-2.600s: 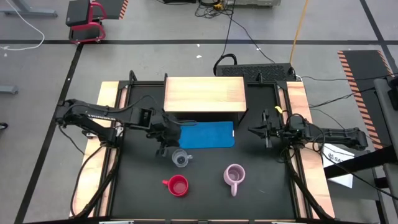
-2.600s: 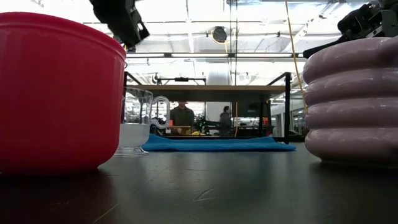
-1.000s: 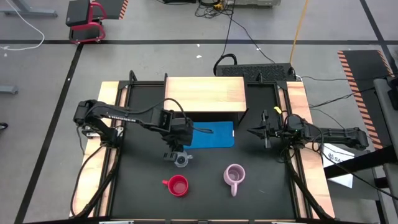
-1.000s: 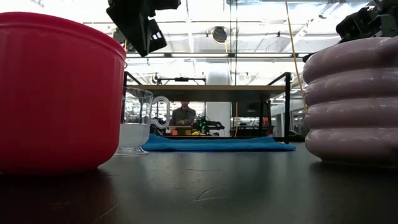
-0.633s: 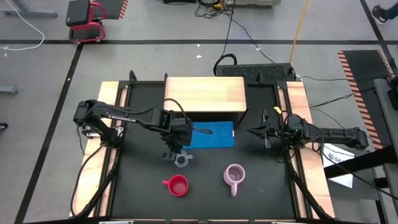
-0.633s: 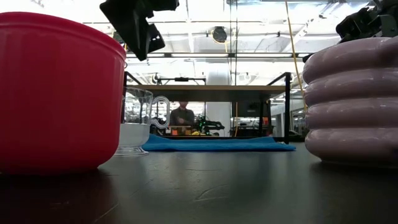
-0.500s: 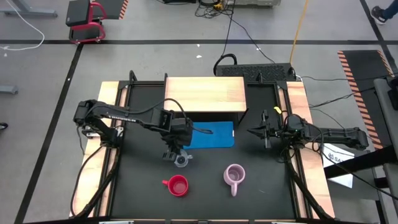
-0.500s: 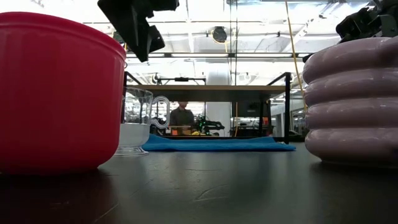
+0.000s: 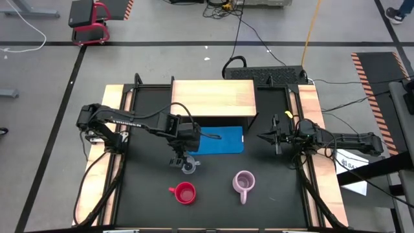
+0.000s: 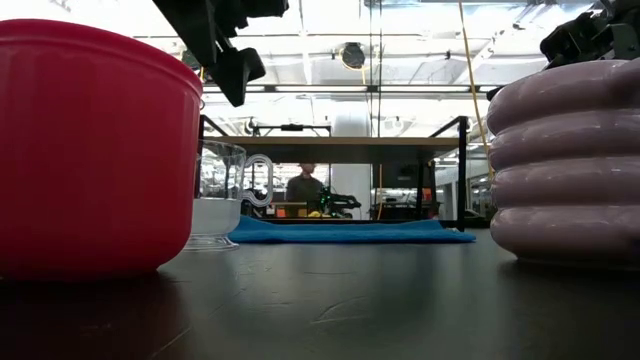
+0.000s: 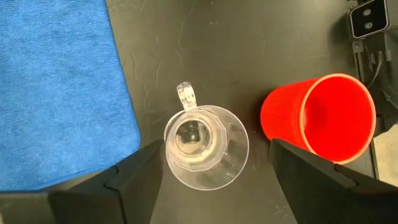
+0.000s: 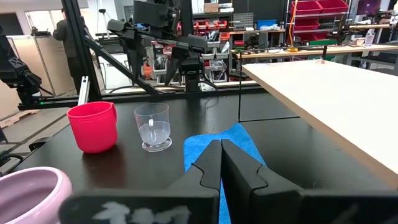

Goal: Stack small to large cups/mugs on shelf
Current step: Put the glass mug on the shelf

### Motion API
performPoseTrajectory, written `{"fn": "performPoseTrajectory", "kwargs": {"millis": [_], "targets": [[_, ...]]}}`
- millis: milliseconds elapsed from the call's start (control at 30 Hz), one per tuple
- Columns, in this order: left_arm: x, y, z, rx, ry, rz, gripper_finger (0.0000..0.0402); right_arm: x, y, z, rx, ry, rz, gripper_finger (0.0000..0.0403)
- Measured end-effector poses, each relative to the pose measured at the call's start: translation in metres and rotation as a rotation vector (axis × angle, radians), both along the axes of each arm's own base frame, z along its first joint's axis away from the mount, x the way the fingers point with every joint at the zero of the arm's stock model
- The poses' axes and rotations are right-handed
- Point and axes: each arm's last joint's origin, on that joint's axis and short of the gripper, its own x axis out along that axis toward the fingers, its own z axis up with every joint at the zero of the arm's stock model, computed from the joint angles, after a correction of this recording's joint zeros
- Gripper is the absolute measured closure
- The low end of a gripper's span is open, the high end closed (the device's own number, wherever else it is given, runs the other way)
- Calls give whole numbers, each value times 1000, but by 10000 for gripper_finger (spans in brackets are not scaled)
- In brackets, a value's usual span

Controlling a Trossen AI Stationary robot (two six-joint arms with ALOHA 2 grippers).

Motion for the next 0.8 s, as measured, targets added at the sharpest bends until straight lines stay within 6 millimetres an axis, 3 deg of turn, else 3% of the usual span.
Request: {"fn": "performPoseTrajectory", "kwargs": {"millis": [233, 800], "targets": [[0, 0, -2, 34, 4, 16, 105, 0, 0, 0, 0, 0, 0, 403], [-7, 1, -40, 73, 46, 46, 105, 0, 0, 0, 0, 3, 0, 403]]}}
